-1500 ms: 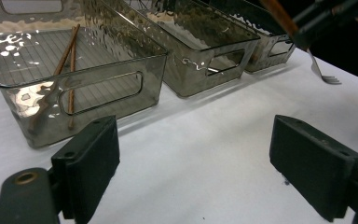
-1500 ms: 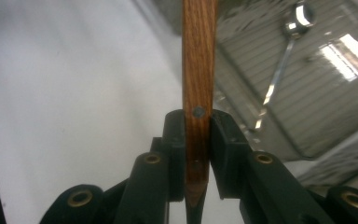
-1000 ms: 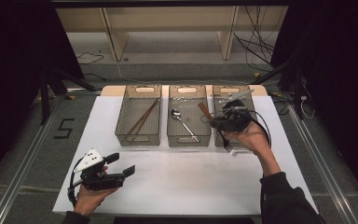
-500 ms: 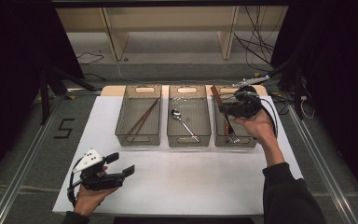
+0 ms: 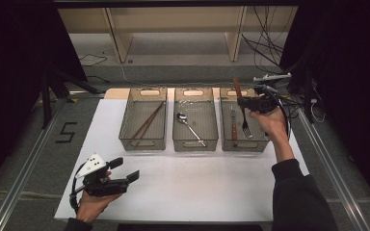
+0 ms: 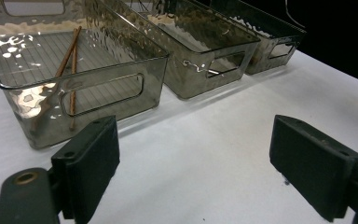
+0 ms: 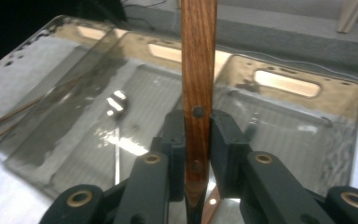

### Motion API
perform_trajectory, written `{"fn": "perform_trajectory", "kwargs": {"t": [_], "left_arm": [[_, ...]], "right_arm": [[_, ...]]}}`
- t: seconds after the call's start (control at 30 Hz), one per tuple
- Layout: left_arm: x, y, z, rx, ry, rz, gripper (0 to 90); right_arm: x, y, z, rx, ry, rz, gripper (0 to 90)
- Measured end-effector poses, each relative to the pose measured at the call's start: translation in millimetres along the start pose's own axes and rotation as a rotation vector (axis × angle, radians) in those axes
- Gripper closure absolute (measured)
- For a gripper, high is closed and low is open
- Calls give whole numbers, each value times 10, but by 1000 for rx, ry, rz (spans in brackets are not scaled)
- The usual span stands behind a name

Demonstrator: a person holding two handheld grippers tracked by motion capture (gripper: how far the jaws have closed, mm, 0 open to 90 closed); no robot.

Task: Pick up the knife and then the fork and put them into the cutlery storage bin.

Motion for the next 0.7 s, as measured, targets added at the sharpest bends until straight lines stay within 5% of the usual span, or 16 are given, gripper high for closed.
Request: {"fn": "perform_trajectory", "kwargs": {"t": [0.27, 0.7], "left_arm": [[4, -2, 2, 1, 3, 0, 157], [12, -6, 0, 3, 3, 2, 157]], "right_arm": [[-144, 232, -56, -46, 12, -83, 774], [-328, 340, -303, -112, -25, -124, 771]]}}
Point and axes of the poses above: each handheld gripper's, and its own axes: x roughly backward along the jaws, z roughly out of its top, y roughly to its right, the point moved 6 cm from there along -x, roughly forward along the jaws, and after that the axes turned 14 degrees about y, right-handed, at the moved point
